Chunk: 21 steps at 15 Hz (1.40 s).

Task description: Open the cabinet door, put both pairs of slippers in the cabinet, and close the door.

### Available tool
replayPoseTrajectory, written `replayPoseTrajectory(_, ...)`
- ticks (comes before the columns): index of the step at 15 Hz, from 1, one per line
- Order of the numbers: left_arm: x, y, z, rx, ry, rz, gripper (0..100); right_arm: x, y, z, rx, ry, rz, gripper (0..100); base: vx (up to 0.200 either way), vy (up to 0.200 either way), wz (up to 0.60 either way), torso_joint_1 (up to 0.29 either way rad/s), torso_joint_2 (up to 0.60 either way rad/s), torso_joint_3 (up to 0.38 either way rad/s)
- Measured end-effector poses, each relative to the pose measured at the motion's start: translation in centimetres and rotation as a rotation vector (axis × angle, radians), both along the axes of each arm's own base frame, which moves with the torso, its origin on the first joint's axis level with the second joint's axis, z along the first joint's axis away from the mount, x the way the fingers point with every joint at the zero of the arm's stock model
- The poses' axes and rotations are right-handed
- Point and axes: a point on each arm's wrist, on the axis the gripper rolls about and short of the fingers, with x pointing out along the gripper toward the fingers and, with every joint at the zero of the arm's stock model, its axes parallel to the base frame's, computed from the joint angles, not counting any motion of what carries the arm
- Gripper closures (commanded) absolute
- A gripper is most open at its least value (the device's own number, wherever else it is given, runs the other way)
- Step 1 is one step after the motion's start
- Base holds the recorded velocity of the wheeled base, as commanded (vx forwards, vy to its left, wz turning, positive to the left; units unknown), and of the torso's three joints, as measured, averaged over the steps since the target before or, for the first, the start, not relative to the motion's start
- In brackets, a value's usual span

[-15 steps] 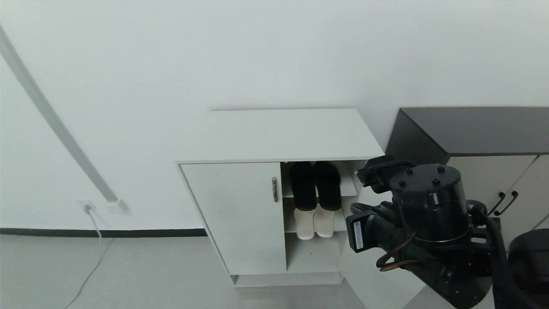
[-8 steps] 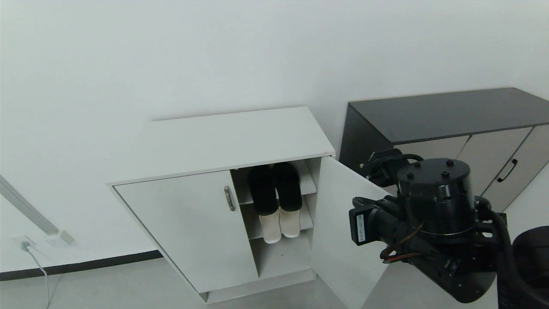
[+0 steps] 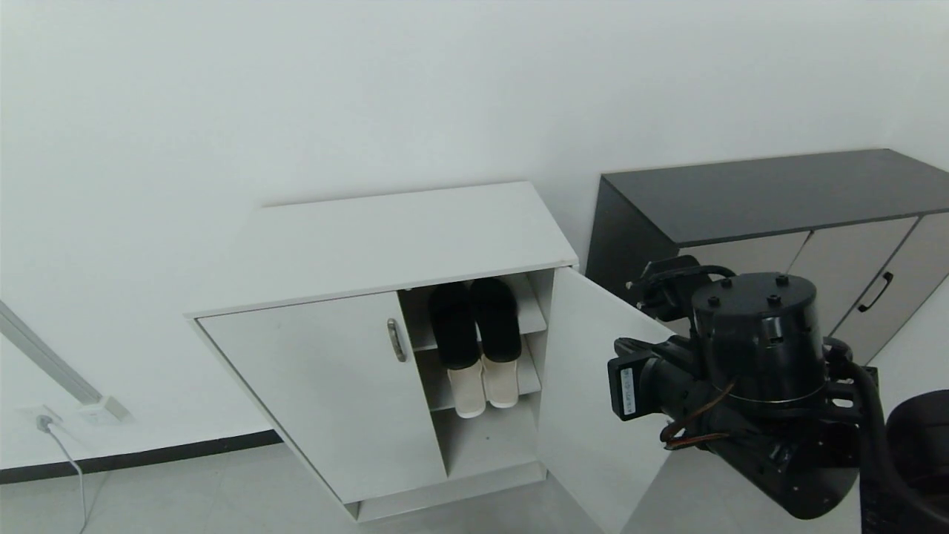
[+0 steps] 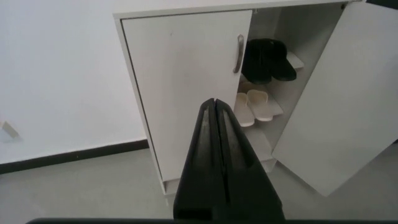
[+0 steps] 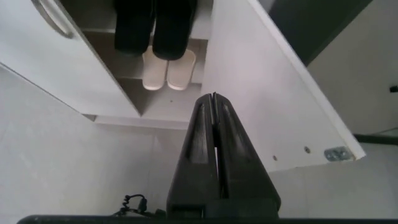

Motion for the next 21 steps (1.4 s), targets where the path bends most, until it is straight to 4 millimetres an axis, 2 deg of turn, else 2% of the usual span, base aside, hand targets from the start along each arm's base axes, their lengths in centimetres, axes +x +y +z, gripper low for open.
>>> replayPoseTrajectory(3,0.0,0.0,0.0,0.000,-0.001,0.000,100,0.2,0.0,0.1,-0.004,-0.004,-0.003,100,-0.067,0.000,0.00,-0.001,0.00,-0.001)
replayPoseTrajectory(6,0.0,0.0,0.0,0.000,0.000,0.000,100,1.3,-0.8,0.6,-0.007,-0.011,-0.030,100,0.000,0.000,0.00,0.000,0.00,0.000)
replayPoseTrajectory(9,0.0,0.0,0.0,0.000,0.000,0.000,100,3.8,-1.8,1.9,0.023,-0.031,-0.090,100,0.000,0.000,0.00,0.000,0.00,0.000)
replayPoseTrajectory(13,0.0,0.0,0.0,0.000,0.000,0.000,100,7.8,-3.8,2.1,0.043,-0.017,-0.162,100,0.000,0.000,0.00,0.000,0.00,0.000)
replayPoseTrajectory(16,0.0,0.0,0.0,0.000,0.000,0.000,100,10.4,-5.0,1.4,0.070,0.004,-0.179,100,0.000,0.000,0.00,0.000,0.00,0.000)
replayPoseTrajectory(21,0.0,0.0,0.0,0.000,0.000,0.000,100,13.4,-6.3,-0.2,0.088,0.009,-0.228,100,0.000,0.000,0.00,0.000,0.00,0.000)
